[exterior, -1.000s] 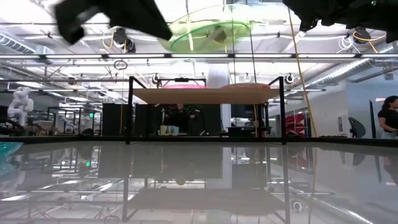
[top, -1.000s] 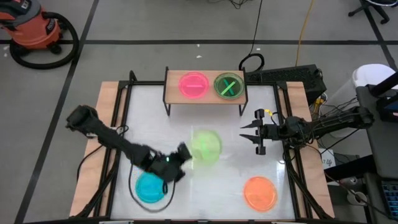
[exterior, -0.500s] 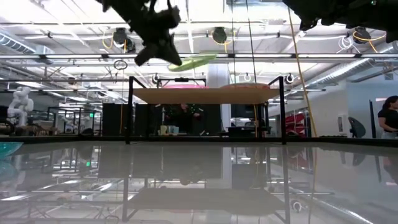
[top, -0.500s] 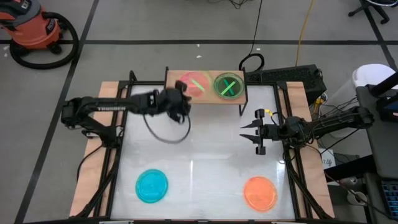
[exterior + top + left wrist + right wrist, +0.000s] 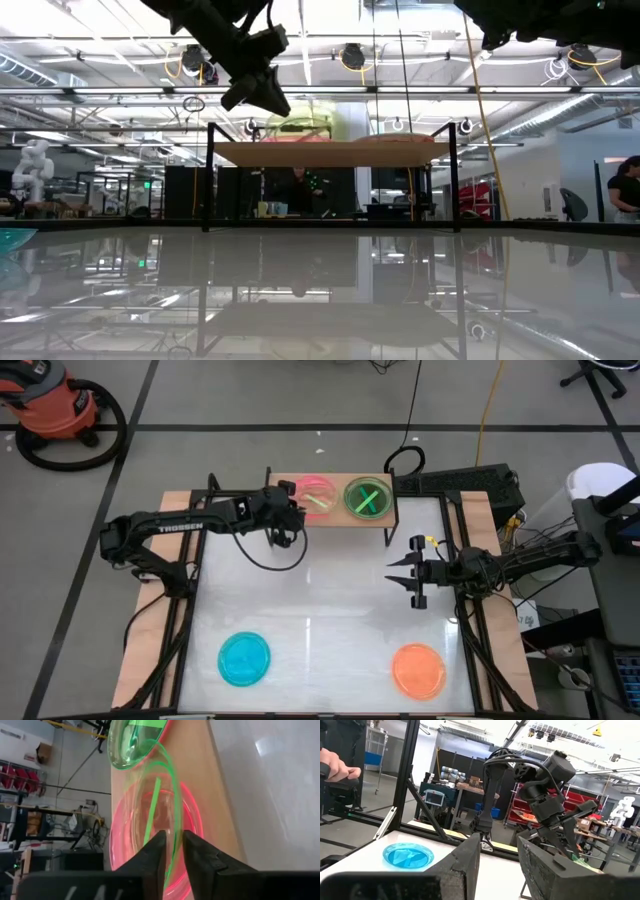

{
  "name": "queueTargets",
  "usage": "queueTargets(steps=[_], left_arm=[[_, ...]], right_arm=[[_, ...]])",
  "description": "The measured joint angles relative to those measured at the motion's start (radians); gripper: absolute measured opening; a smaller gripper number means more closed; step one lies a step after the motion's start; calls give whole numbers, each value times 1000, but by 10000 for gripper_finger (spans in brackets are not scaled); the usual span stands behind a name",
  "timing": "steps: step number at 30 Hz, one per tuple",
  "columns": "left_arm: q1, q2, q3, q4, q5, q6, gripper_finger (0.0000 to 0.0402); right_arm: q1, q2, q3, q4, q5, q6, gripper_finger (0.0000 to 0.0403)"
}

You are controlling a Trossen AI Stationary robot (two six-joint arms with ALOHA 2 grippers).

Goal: Place and stack plates onto a shelf
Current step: Stack the green plate on top of the pink plate on the shelf, then stack the orange plate on top of the green plate on the shelf

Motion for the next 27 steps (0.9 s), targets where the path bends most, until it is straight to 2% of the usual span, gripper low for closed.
queueTargets(steps=[5, 13, 19, 27], left_arm=[[0, 0, 0, 0, -20, -12, 95], [14, 0, 0, -3, -107, -66, 119], [17, 0, 0, -58, -107, -101, 140], [-1, -13, 0, -80, -117, -125, 196]], right_arm=[[0, 0, 0, 0, 0, 0, 114], [0, 0, 0, 0, 0, 0, 114], [0, 0, 0, -1, 0, 0, 114], [0, 0, 0, -3, 0, 3, 114]])
